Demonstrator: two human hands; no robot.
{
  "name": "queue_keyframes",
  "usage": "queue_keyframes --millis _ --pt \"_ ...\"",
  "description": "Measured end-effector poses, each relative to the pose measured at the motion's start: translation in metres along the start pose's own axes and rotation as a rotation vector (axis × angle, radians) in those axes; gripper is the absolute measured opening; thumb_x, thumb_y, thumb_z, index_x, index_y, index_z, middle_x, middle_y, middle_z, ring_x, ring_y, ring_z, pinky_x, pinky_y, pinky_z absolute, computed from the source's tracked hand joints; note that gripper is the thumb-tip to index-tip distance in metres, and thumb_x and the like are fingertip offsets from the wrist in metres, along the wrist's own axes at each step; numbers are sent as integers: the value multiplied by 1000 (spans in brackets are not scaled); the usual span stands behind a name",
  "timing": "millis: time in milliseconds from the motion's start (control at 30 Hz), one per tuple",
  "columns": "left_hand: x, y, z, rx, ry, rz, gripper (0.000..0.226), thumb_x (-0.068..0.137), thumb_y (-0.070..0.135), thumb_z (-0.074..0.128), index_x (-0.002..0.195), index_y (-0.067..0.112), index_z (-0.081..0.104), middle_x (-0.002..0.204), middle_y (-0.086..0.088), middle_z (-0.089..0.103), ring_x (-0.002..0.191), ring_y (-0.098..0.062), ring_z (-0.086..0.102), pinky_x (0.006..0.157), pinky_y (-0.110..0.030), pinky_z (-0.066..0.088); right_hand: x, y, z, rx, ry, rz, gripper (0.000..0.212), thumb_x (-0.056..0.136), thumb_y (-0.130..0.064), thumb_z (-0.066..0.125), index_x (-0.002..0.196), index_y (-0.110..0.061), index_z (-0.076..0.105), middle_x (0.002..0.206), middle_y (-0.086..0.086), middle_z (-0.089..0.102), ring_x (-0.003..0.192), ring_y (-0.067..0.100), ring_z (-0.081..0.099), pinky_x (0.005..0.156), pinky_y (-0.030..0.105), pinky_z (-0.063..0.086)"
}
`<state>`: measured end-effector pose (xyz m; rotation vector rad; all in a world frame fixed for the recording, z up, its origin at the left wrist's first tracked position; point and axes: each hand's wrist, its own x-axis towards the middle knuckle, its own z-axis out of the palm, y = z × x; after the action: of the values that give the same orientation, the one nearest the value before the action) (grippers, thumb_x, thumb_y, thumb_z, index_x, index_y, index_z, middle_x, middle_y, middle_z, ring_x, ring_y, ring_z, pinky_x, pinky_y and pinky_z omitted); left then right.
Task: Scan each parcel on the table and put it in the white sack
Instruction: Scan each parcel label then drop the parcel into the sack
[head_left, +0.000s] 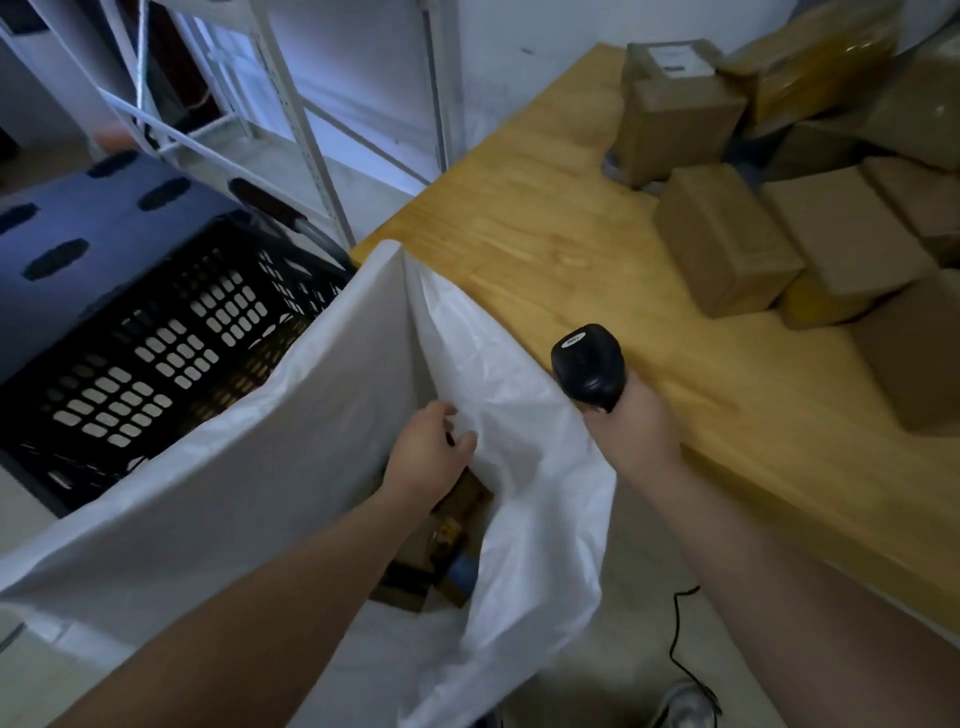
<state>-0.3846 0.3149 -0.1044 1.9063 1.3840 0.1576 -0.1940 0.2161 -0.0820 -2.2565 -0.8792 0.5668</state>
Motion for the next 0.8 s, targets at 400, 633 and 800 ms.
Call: queue_keyframes --millis 400,633,800 --pt "-23 227 59 -125 -76 296 46 92 36 60 131 16 49 118 -1 57 96 -14 55 76 -26 42 -20 67 -198 121 185 93 19 82 -4 62 81 -17 49 62 -3 49 58 13 47 48 23 32" --pt "-45 343 151 -82 -184 397 47 94 35 59 134 14 47 123 -2 57 102 -16 54 81 -27 40 -22 157 -307 254 306 253 15 79 -13 68 86 -3 60 66 9 59 59 23 56 54 31 41" --pt "-47 408 191 -52 -262 428 55 92 39 60 138 13 42 131 -4 52 116 -20 53 93 -31 45 -11 200 -362 297 378 288 20 82 -14 66 93 2 62 84 26 67 73 38 63 61 32 42"
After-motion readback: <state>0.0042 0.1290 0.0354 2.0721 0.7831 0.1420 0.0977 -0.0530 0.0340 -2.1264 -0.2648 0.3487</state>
